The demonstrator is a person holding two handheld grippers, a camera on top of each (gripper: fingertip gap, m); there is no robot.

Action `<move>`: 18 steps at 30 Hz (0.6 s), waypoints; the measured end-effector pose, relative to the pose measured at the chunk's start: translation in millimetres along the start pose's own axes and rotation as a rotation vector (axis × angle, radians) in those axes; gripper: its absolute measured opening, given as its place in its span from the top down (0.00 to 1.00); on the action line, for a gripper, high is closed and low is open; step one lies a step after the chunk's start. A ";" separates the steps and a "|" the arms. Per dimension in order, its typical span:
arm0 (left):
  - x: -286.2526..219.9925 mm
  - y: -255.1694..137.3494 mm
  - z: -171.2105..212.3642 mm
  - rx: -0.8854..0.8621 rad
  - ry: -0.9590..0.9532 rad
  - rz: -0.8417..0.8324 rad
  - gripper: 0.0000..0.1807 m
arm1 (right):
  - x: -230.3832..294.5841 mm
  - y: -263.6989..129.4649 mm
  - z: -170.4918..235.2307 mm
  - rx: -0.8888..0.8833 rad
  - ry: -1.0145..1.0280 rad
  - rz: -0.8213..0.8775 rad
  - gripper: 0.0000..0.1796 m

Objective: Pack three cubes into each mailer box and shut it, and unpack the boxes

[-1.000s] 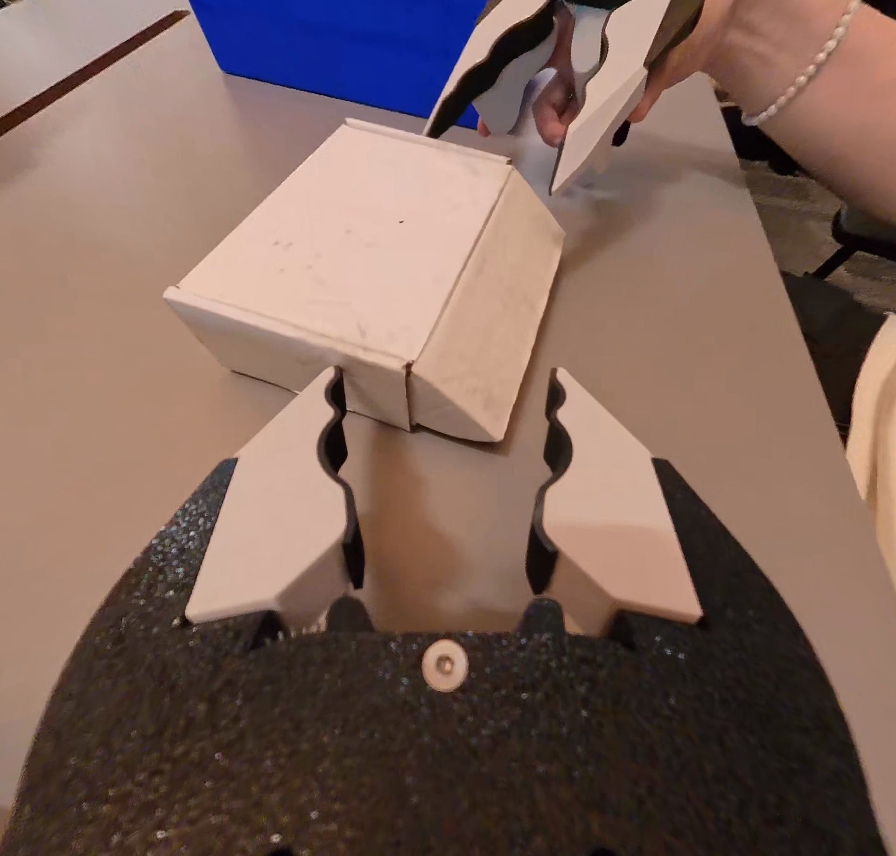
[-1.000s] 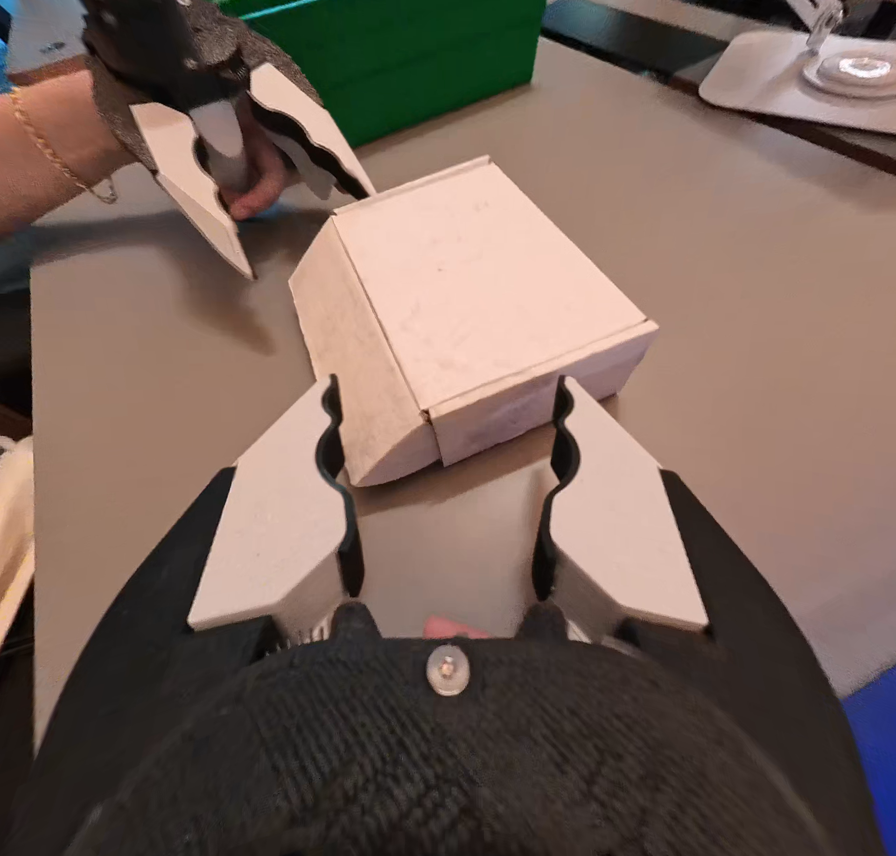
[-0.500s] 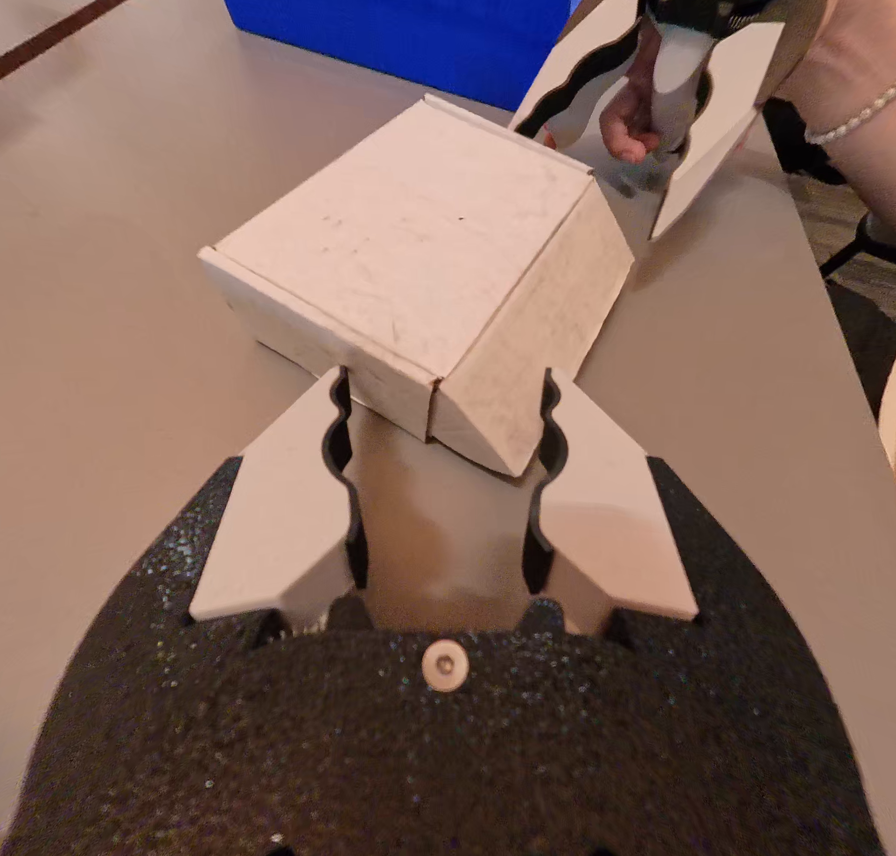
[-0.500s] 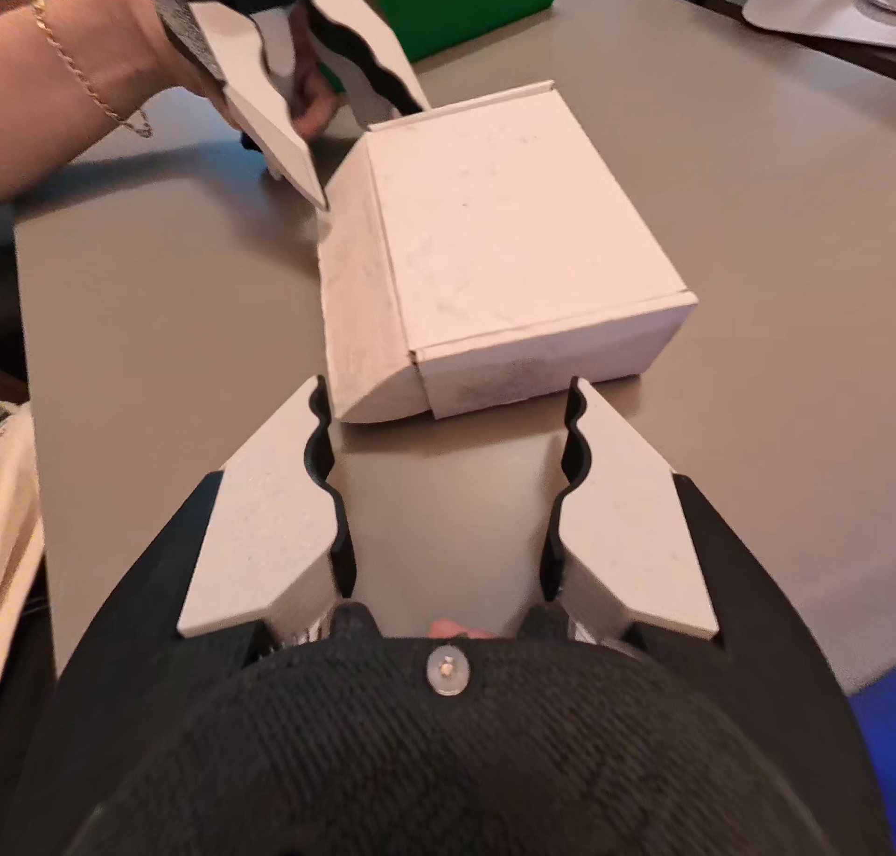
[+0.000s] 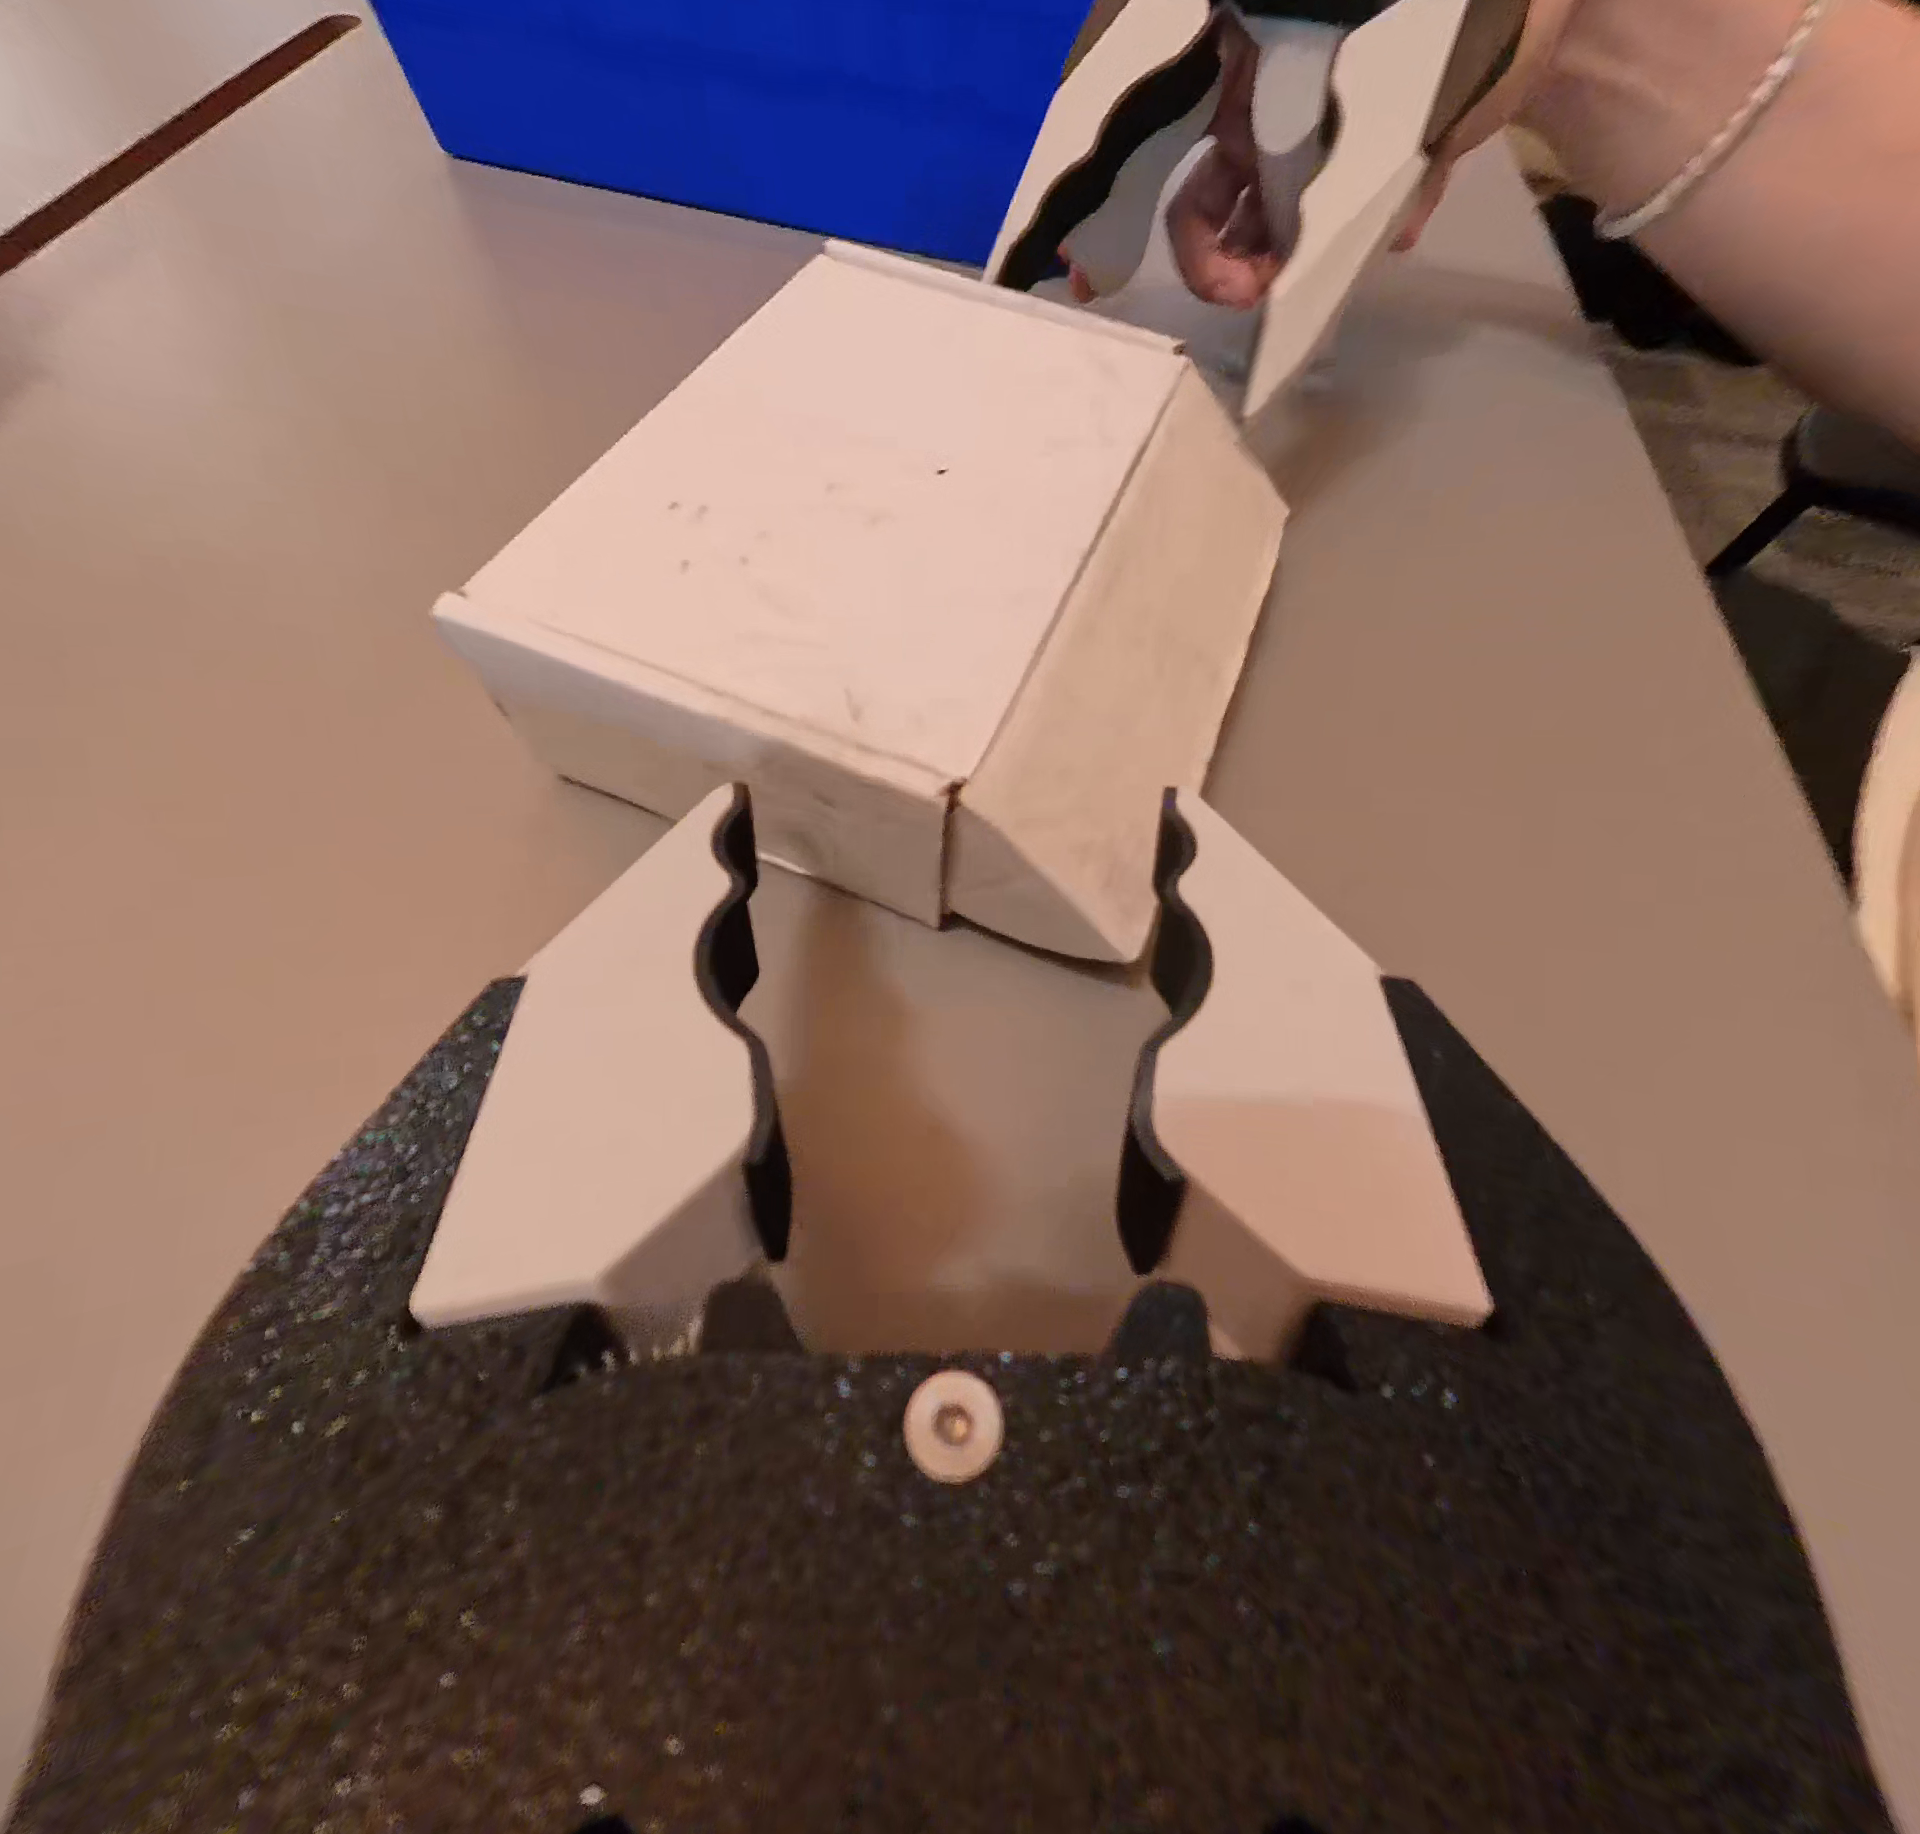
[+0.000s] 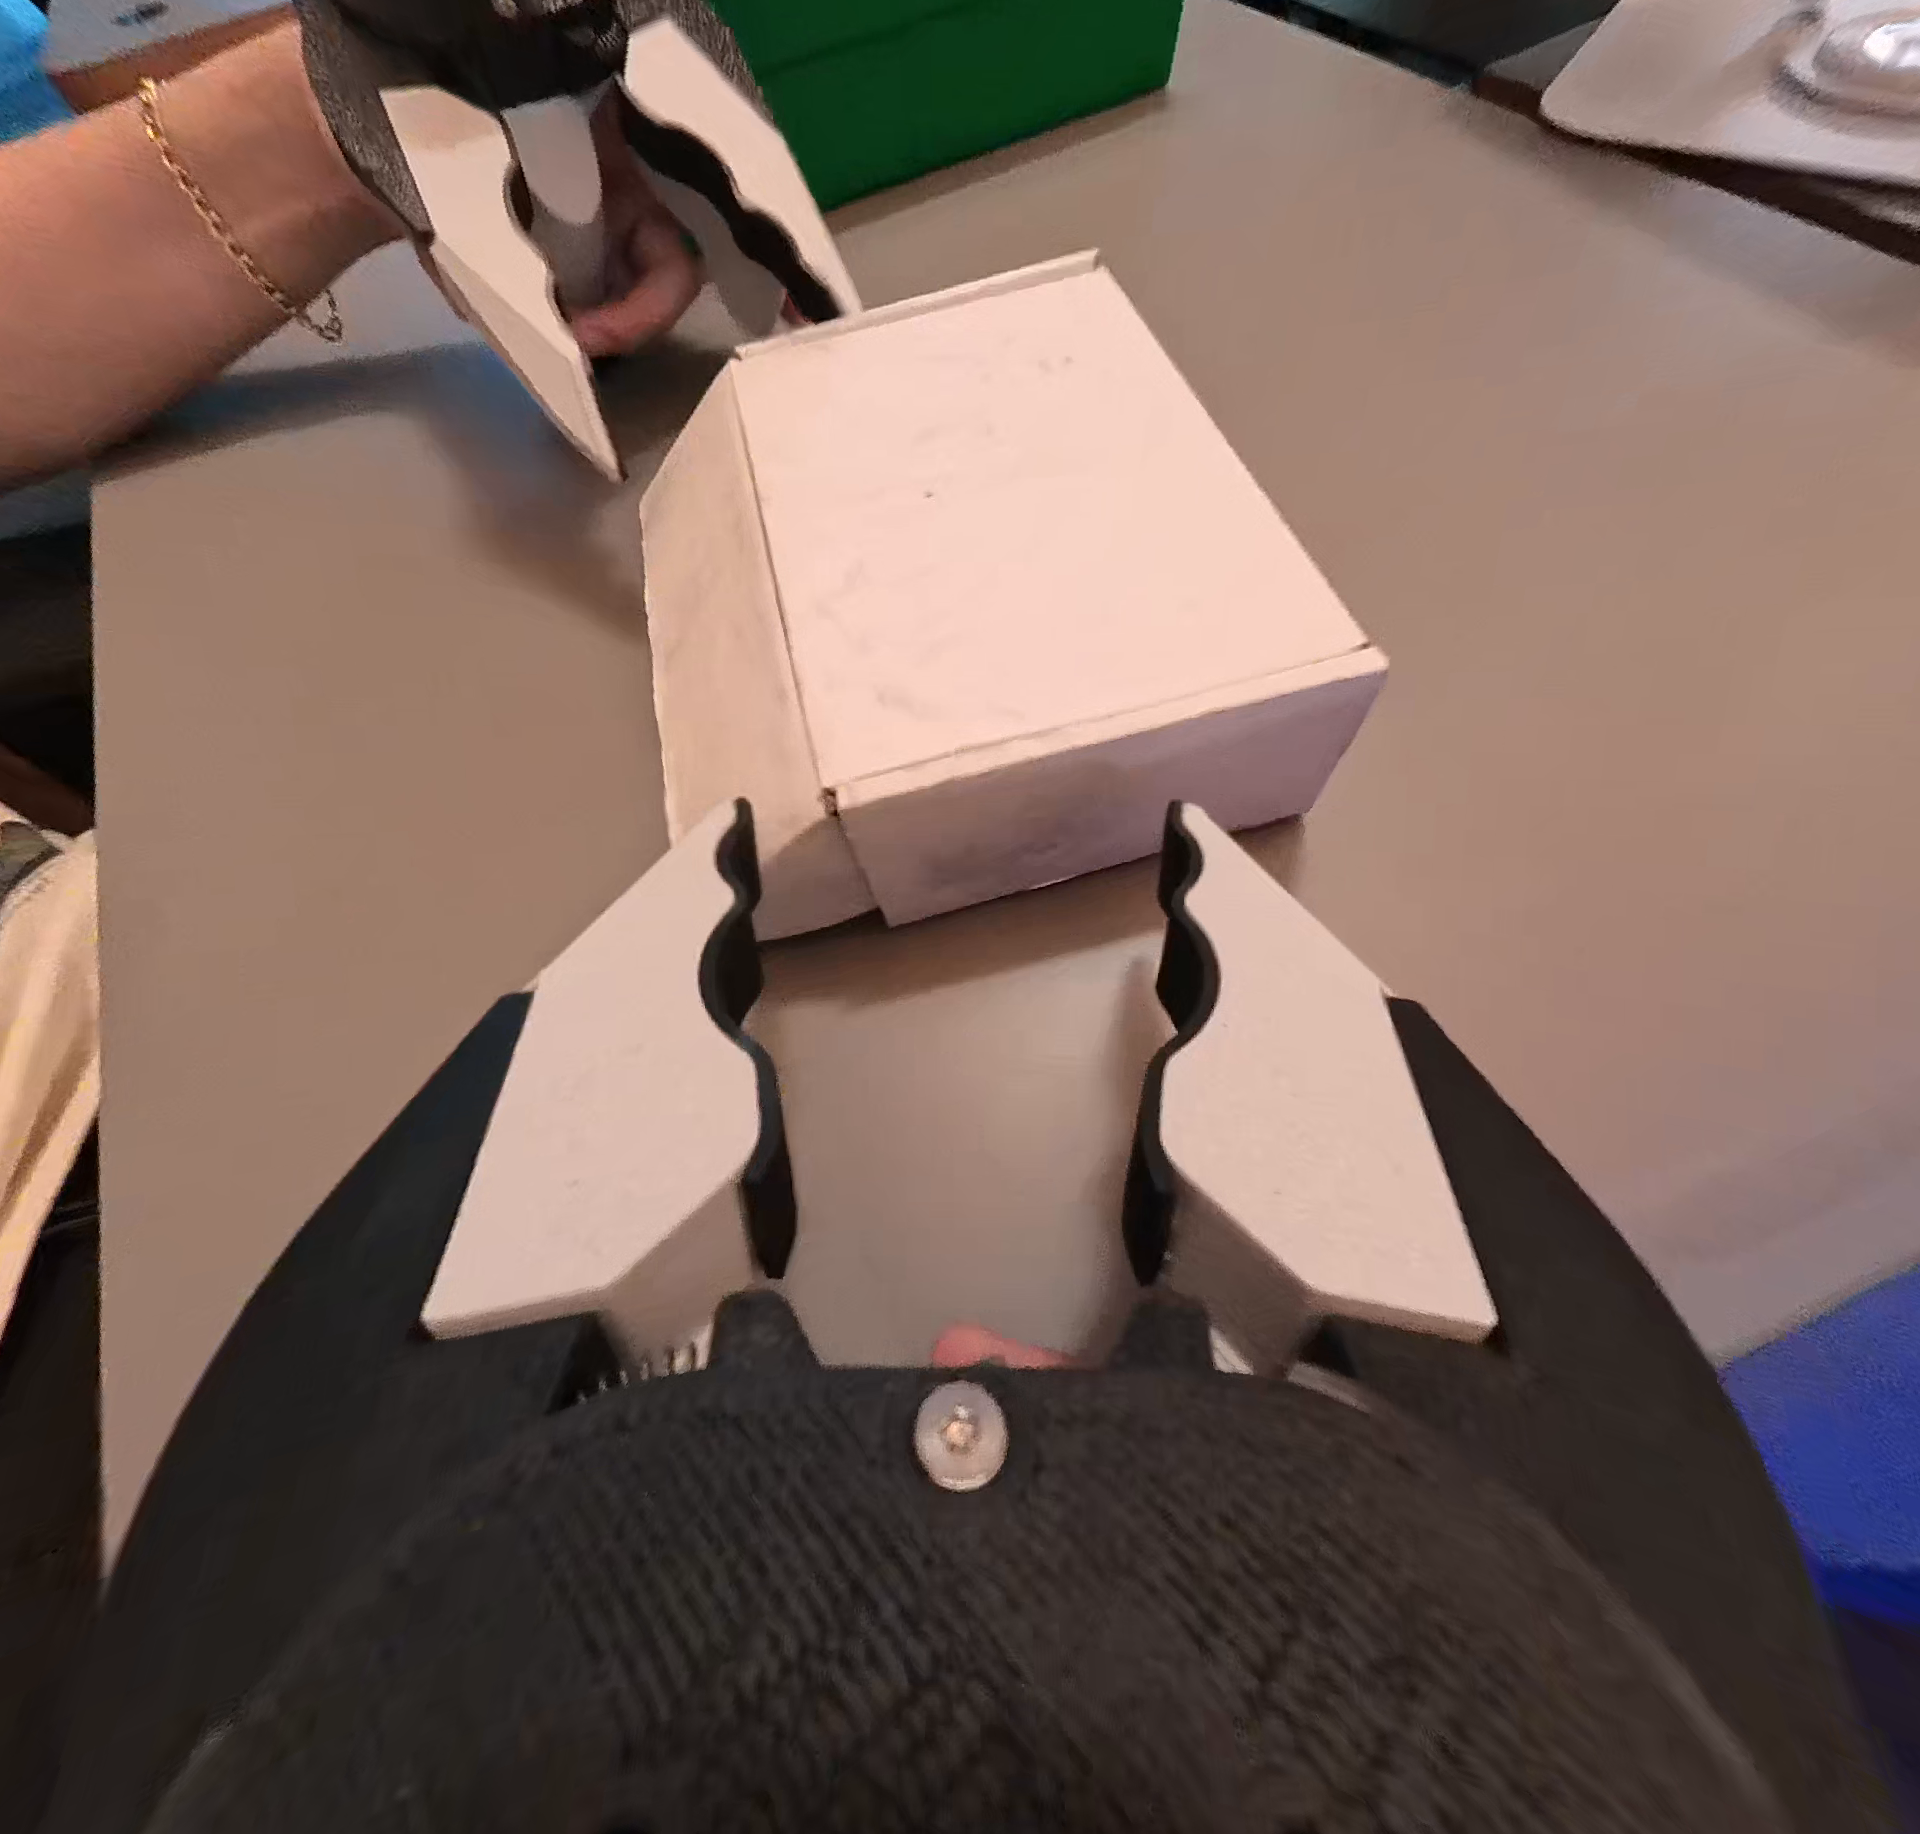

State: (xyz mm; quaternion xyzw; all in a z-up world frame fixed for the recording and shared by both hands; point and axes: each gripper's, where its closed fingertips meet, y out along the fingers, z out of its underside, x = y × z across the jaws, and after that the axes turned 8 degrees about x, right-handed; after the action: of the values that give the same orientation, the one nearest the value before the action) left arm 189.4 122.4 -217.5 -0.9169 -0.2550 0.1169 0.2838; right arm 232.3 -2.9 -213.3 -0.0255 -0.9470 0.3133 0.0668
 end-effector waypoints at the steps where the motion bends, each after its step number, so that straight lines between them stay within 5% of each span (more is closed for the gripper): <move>1: 4.3 -0.2 1.5 0.016 0.016 -0.026 0.57 | 1.0 2.2 3.2 0.027 0.001 0.004 0.54; 4: 11.9 -1.3 -0.6 0.019 -0.004 -0.047 0.59 | 6.2 5.9 7.1 0.053 -0.049 0.023 0.50; 11: 11.4 11.1 3.9 0.062 -0.020 -0.012 0.62 | 1.3 14.5 4.6 0.056 -0.067 0.034 0.58; 18: 21.8 14.2 5.8 0.092 0.095 -0.174 0.72 | -10.5 17.9 6.7 0.064 -0.139 0.135 0.69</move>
State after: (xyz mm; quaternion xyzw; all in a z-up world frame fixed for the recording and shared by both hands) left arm 211.4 126.6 -232.0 -0.8820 -0.3141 0.0599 0.3462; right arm 241.8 6.6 -230.5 -0.0651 -0.9350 0.3482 -0.0196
